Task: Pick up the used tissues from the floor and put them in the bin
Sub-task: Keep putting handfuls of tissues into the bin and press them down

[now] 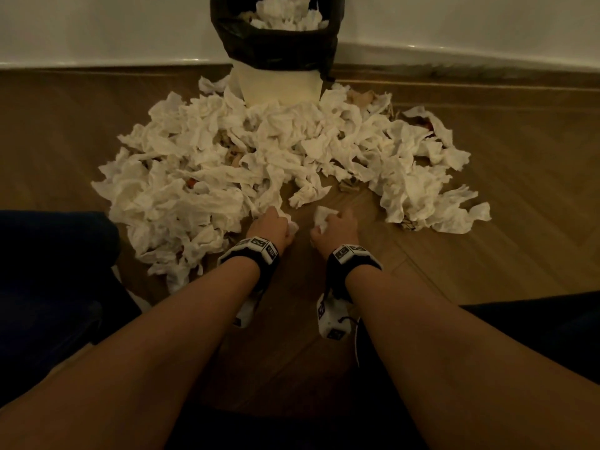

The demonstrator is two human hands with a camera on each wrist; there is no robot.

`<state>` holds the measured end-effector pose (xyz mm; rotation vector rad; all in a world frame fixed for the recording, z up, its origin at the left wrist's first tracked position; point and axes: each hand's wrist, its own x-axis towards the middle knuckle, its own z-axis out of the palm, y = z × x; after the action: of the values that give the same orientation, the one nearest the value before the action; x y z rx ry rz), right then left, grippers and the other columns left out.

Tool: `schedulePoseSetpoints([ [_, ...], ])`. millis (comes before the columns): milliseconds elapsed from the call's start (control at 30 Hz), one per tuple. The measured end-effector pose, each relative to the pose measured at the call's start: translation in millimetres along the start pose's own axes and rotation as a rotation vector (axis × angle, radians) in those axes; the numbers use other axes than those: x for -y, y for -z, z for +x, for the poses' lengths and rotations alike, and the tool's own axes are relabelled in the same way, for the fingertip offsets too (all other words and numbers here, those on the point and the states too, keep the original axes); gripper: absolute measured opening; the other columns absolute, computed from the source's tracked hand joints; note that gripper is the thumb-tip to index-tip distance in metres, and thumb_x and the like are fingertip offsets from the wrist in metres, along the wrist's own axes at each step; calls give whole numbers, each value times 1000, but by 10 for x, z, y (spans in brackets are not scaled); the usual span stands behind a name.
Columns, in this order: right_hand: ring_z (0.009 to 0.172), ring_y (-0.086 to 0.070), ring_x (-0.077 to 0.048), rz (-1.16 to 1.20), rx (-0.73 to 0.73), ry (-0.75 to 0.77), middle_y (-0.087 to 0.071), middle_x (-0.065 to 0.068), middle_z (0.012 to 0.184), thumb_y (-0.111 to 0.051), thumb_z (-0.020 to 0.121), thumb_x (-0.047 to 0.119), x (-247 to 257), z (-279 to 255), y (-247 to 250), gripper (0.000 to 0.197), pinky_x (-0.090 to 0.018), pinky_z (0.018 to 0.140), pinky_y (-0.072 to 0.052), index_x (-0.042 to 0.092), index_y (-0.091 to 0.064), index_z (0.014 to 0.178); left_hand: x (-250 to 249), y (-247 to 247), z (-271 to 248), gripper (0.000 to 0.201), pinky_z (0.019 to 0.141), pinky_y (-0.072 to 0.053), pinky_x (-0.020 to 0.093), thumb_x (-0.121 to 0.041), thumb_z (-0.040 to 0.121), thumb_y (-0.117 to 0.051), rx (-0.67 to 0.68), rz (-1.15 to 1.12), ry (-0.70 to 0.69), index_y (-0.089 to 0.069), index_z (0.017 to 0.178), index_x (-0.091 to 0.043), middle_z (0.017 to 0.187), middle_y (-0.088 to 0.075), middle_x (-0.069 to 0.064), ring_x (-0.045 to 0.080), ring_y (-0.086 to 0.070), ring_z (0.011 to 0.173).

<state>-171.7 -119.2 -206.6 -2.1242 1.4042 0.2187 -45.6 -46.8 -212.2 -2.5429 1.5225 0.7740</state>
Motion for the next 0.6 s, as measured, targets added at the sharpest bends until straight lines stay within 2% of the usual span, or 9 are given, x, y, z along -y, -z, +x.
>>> schedulePoseSetpoints([
  [67,116,-42,-30,36,-18,47,-42,-14,127,-52,90,27,42,4,11,41,-34,99,-36,3,-54,122,42,0,-4,38,91,-47,37,-41,90,-53,0,-6,22,-65,101,-7,122,-38,12,27,-55,97],
  [133,113,-46,-30,32,-14,90,-55,-16,119,-47,91,15,98,27,39,28,-32,96,-34,0,-60,111,70,-1,-5,42,92,-46,36,-44,87,-56,-4,-80,66,-65,98,-4,124,-35,12,26,-54,97],
  [200,112,-52,-30,112,-12,9,-60,-16,117,-46,90,9,131,57,66,25,-32,93,-39,1,-62,107,82,11,-21,43,92,-43,34,-43,83,-63,-41,-251,130,-59,101,-4,125,-38,13,29,-51,104],
  [300,111,-55,-31,262,-1,-108,-60,-15,117,-54,89,15,147,68,62,24,-31,85,-43,4,-61,109,99,15,-50,47,82,-42,34,-28,79,-70,-142,-551,255,-45,112,-5,119,-52,16,32,-53,106],
  [367,109,-55,-30,391,4,-155,-58,-15,119,-62,86,22,155,57,49,34,-33,86,-43,4,-57,115,119,4,-51,51,81,-44,35,-27,78,-71,-151,-674,310,-40,116,-12,116,-55,17,33,-56,105],
  [433,89,-53,-22,464,5,-175,-59,-11,107,-68,82,29,160,51,29,35,-29,73,-42,8,-57,107,137,-8,-29,57,82,-46,35,-33,76,-73,-103,-665,308,-41,121,-20,119,-55,15,34,-55,106],
  [500,78,-47,-17,496,9,-199,-53,-3,88,-70,79,33,161,64,2,28,-25,63,-36,13,-53,89,136,-27,-5,62,82,-43,30,-38,74,-74,-23,-568,259,-44,126,-25,125,-53,9,32,-53,112],
  [567,69,-45,-14,542,3,-219,-45,4,74,-70,79,32,163,64,-10,33,-23,52,-31,16,-41,71,121,-59,43,50,82,-42,27,-36,77,-72,13,-441,204,-51,121,-23,124,-56,8,29,-55,111],
  [600,63,-43,-12,560,-9,-219,-42,5,70,-70,79,29,164,56,-16,35,-23,48,-27,19,-38,67,110,-65,67,40,80,-42,27,-36,79,-69,22,-378,191,-56,115,-23,121,-59,7,28,-57,108],
])
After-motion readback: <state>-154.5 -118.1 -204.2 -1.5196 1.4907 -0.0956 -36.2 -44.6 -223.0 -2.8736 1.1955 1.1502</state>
